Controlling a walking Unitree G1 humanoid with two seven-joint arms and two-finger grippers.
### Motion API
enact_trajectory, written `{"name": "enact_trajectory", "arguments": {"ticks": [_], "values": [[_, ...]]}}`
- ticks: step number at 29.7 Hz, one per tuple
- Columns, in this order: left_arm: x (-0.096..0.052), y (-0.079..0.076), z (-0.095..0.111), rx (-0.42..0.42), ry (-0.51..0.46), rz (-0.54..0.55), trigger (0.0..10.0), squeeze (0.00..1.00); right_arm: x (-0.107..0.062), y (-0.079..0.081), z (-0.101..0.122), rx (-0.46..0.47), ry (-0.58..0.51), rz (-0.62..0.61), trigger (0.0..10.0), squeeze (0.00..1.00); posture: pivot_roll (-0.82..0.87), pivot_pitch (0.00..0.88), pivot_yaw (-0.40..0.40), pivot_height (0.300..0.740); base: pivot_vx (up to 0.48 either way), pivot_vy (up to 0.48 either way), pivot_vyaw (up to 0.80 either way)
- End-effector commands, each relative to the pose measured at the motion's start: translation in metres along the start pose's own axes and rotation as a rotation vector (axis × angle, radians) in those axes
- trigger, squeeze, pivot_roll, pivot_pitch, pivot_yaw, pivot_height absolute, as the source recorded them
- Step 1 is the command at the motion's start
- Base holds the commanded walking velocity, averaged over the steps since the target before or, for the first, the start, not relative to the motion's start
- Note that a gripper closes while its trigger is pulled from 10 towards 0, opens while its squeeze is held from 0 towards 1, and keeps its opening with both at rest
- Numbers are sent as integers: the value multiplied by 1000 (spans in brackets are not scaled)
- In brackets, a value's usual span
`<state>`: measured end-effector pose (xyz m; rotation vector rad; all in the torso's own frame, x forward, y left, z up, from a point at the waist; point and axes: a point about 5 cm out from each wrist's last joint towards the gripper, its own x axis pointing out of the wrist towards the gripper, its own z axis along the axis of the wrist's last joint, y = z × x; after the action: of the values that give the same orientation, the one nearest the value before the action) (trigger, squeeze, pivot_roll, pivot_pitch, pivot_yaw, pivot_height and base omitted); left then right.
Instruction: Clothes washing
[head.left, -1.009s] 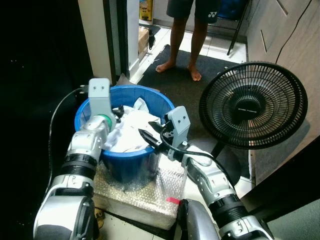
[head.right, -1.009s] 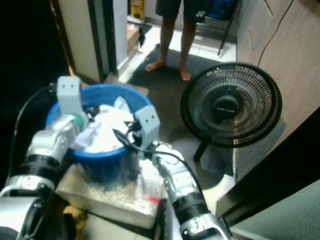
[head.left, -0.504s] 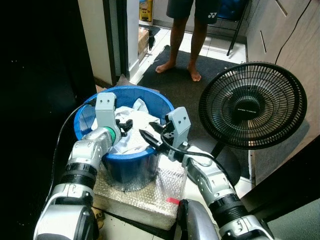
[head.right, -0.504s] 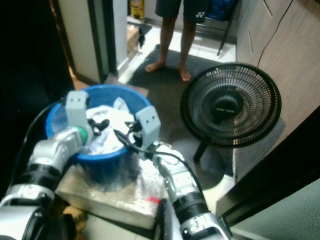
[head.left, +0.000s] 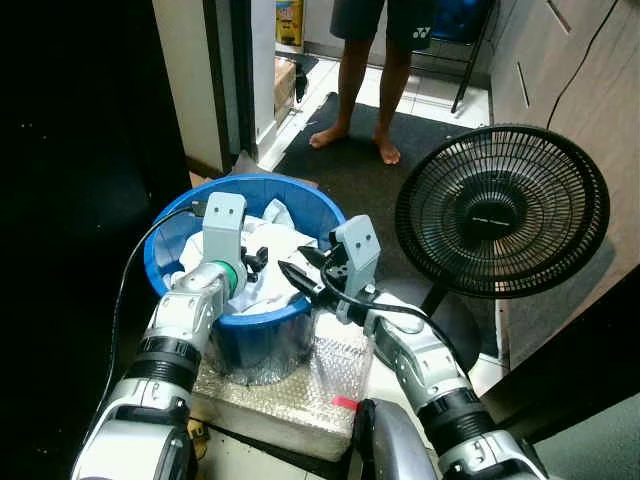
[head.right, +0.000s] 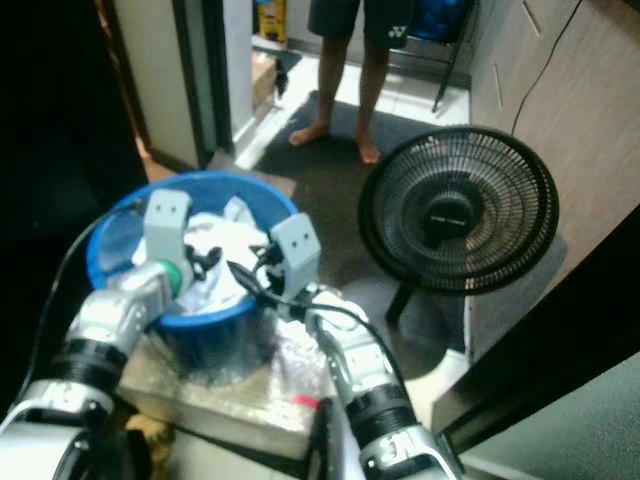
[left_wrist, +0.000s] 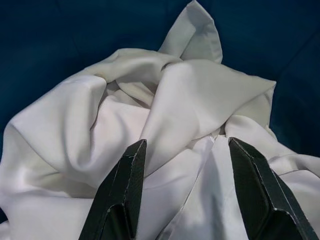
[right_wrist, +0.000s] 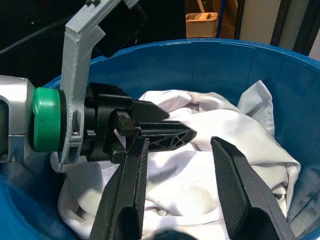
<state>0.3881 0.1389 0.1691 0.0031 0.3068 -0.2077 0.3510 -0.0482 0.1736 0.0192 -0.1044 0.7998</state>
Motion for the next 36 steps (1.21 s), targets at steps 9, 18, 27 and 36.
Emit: {"name": "enact_trajectory", "arguments": {"ticks": [9, 18, 27, 36], "values": [[-10, 29, -84, -16, 316, 43, 10000, 0, -4, -4, -14, 29, 53, -29, 10000, 0, 72, 166, -44, 486, 0, 0, 0], [-12, 33, -88, -4, 326, 55, 10000, 0, -3, -4, -13, 29, 46, -28, 10000, 0, 72, 165, -41, 486, 0, 0, 0], [-12, 20, -89, 14, 311, -28, 0, 0, -4, -5, -13, 32, 40, -34, 10000, 0, 70, 169, -40, 486, 0, 0, 0], [-11, 14, -85, 15, 289, -62, 0, 0, -3, -5, -12, 34, 34, -34, 10000, 0, 71, 168, -41, 486, 0, 0, 0]]}}
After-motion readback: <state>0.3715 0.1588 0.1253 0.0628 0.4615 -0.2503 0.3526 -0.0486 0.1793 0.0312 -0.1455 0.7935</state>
